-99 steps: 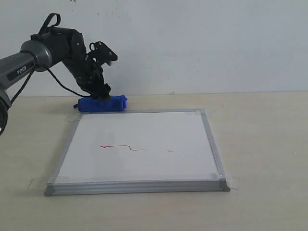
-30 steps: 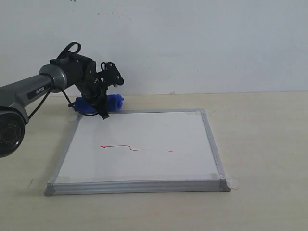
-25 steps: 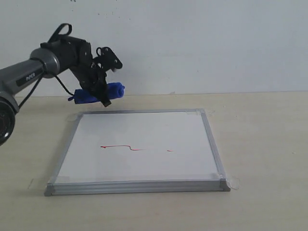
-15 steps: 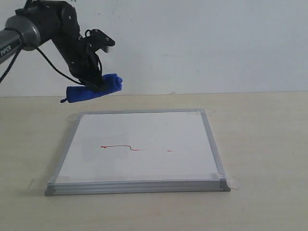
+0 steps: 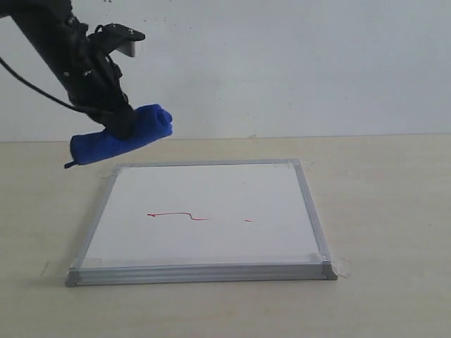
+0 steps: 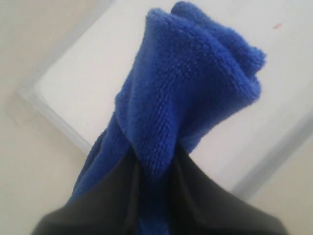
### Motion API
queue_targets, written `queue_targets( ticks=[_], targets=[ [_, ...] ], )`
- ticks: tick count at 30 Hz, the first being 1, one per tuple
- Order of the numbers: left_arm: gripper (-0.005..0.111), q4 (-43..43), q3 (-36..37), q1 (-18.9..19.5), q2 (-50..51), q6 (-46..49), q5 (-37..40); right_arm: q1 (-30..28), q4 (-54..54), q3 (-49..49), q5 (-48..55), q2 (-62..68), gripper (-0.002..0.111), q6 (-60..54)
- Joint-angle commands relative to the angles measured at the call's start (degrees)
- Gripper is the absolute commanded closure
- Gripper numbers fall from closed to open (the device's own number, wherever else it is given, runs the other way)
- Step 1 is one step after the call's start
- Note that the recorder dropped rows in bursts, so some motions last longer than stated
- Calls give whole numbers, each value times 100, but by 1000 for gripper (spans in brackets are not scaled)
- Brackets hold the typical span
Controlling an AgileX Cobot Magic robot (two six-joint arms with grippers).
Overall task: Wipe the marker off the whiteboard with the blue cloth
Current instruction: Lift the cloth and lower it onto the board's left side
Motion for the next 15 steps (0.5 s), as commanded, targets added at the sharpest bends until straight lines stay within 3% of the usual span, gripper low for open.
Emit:
queue_targets(
  ticks=[1,7,10,15],
  targets=[
    [103,-82,1312,6,-907,35,-328,-10,2,-1,-50,-23,108,-2],
    [103,-958,3002,-7,-1640,-392,-2453,-10,2,-1,-50,-23,108,-2],
    [103,-1394,3367,-7,-1477,-367,-3005,-10,2,-1,-50,-23,108,-2],
    [103,-1311,3423,-7,-783,-482,-3676,-10,2,-1,-50,-23,108,-2]
  ],
)
